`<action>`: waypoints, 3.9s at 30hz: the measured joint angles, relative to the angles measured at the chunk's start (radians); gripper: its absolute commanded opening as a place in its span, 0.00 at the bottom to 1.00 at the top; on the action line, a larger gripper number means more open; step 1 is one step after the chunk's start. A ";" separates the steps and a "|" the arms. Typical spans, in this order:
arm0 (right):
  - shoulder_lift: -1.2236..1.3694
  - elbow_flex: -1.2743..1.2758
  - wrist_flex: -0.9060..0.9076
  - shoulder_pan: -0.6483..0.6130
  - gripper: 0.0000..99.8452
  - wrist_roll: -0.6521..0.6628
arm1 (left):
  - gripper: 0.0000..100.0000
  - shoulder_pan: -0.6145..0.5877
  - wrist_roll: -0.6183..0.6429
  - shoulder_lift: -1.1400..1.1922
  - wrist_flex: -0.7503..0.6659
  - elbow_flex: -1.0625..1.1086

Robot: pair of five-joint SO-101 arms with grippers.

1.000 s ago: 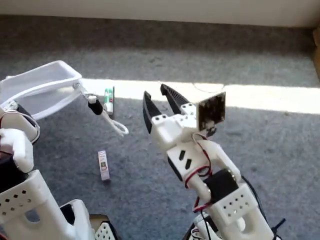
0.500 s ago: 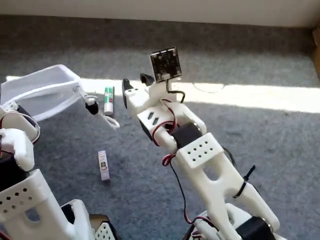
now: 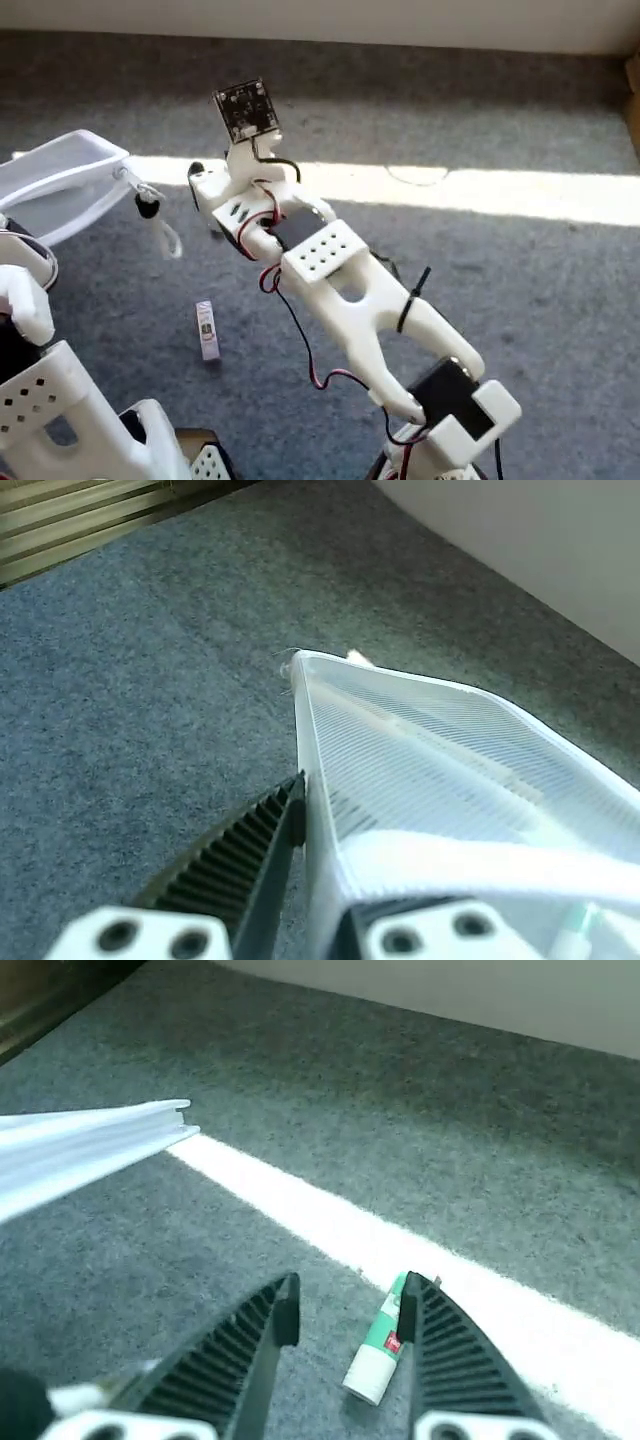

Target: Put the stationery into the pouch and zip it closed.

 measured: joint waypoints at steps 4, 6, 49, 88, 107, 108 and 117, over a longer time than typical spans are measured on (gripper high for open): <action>0.127 -0.112 0.000 0.002 0.16 0.000 | 0.01 0.000 0.000 0.000 0.000 0.000; 0.172 -0.149 0.000 0.003 0.16 0.000 | 0.01 0.000 0.000 0.000 0.000 0.000; 1.134 -1.310 0.528 0.048 0.16 0.000 | 0.01 0.003 0.000 -0.002 0.000 0.023; 1.135 -1.811 1.320 0.126 0.04 0.158 | 0.01 0.229 0.000 -0.002 0.000 0.023; 0.987 -1.815 1.366 0.319 0.04 0.175 | 0.01 0.354 0.000 -0.002 0.000 0.023; 0.968 -1.815 1.366 0.328 0.04 0.175 | 0.01 0.354 0.000 -0.002 0.000 0.023; 0.667 -1.416 1.367 0.351 0.04 0.175 | 0.01 0.354 0.000 -0.002 0.000 0.023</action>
